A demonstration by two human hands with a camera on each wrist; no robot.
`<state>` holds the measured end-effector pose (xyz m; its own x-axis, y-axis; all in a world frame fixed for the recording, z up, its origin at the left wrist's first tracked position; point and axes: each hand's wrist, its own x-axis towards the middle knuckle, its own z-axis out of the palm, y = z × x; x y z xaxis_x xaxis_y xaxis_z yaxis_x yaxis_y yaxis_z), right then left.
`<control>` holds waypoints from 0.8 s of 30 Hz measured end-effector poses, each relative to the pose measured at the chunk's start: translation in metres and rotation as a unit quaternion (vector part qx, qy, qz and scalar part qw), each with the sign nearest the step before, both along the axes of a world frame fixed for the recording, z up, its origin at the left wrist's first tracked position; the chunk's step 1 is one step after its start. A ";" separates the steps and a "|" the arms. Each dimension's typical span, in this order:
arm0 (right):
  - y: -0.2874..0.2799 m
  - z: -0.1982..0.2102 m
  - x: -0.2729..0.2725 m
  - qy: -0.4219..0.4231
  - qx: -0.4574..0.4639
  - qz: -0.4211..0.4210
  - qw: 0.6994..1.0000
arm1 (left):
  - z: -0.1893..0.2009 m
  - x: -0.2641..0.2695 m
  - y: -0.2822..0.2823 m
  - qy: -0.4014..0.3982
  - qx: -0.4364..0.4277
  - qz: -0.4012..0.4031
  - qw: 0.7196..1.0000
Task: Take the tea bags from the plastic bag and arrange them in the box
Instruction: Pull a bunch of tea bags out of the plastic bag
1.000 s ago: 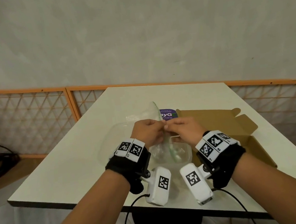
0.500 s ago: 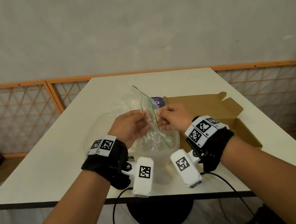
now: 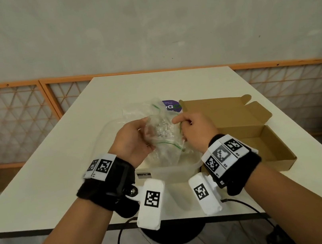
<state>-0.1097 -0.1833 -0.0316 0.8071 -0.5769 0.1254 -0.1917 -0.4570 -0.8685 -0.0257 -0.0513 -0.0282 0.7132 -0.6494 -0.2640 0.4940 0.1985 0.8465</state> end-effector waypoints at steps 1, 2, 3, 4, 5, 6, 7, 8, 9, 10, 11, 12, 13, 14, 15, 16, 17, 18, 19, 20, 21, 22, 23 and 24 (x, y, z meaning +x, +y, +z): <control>-0.002 0.000 0.001 0.001 0.004 -0.011 1.000 | 0.002 0.001 0.002 0.007 -0.007 -0.004 1.000; -0.003 0.000 0.003 -0.003 0.011 -0.018 1.000 | 0.002 0.002 0.004 -0.002 -0.002 -0.005 1.000; -0.004 0.000 0.004 -0.012 0.022 -0.019 0.999 | 0.002 0.003 0.005 -0.028 0.019 -0.004 0.999; -0.003 0.002 0.006 -0.017 0.035 -0.017 0.999 | 0.001 0.005 0.006 -0.058 0.041 -0.006 0.997; -0.002 0.003 0.007 -0.014 0.046 -0.010 0.999 | 0.000 0.008 0.007 -0.082 0.059 -0.010 0.995; -0.001 0.004 0.009 -0.003 0.053 0.003 0.999 | -0.001 0.011 0.009 -0.093 0.070 -0.015 0.993; 0.000 0.005 0.009 0.017 0.055 0.021 0.998 | -0.002 0.015 0.010 -0.090 0.073 -0.016 0.993; 0.001 0.008 0.008 0.043 0.043 0.039 0.997 | -0.001 0.018 0.012 -0.074 0.067 -0.015 0.995; 0.000 0.010 0.006 0.069 0.018 0.052 0.996 | 0.000 0.021 0.014 -0.054 0.057 -0.015 0.997; -0.002 0.012 0.004 0.092 -0.012 0.057 0.994 | 0.001 0.024 0.017 -0.028 0.038 -0.016 0.999; -0.004 0.014 0.002 0.107 -0.038 0.056 0.992 | 0.003 0.026 0.020 0.000 0.019 -0.016 1.000; -0.006 0.017 0.000 0.117 -0.060 0.049 0.990 | 0.005 0.026 0.023 0.033 -0.005 -0.012 0.999; -0.007 0.019 0.000 0.117 -0.082 0.037 0.989 | 0.005 0.027 0.025 0.062 -0.027 -0.008 0.998; -0.008 0.020 0.000 0.111 -0.100 0.026 0.988 | 0.007 0.026 0.026 0.082 -0.048 -0.010 0.995; -0.007 0.019 0.001 0.099 -0.103 0.020 0.989 | 0.008 0.022 0.026 0.083 -0.054 -0.014 0.995; -0.006 0.018 0.003 0.078 -0.077 0.012 0.994 | 0.008 0.019 0.024 0.059 -0.042 -0.016 0.997; -0.006 0.016 0.004 0.045 -0.017 0.003 0.999 | 0.006 0.016 0.021 0.010 -0.009 -0.012 1.000; -0.005 0.016 0.006 0.004 0.073 -0.005 0.997 | 0.004 0.013 0.018 -0.048 0.029 -0.002 0.998; -0.004 0.017 0.007 -0.038 0.189 -0.010 0.981 | 0.003 0.010 0.016 -0.102 0.059 0.015 0.993; -0.001 0.020 0.008 -0.075 0.309 -0.012 0.948 | 0.000 0.010 0.015 -0.146 0.080 0.038 0.985; 0.000 0.021 0.008 -0.101 0.399 -0.010 0.911 | -0.002 0.010 0.015 -0.179 0.093 0.057 0.978; 0.001 0.021 0.009 -0.112 0.442 -0.005 0.890 | -0.003 0.010 0.015 -0.201 0.102 0.074 0.971; 0.002 0.021 0.010 -0.110 0.441 0.005 0.891 | -0.002 0.011 0.016 -0.217 0.109 0.092 0.966; 0.002 0.021 0.009 -0.102 0.408 0.020 0.907 | 0.000 0.010 0.016 -0.228 0.112 0.108 0.961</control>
<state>-0.1008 -0.1811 -0.0109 0.8371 -0.5161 -0.1814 0.0142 0.3520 -0.9359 -0.0152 -0.0349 -0.0287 0.8997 -0.4363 -0.0080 0.0294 0.0423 0.9987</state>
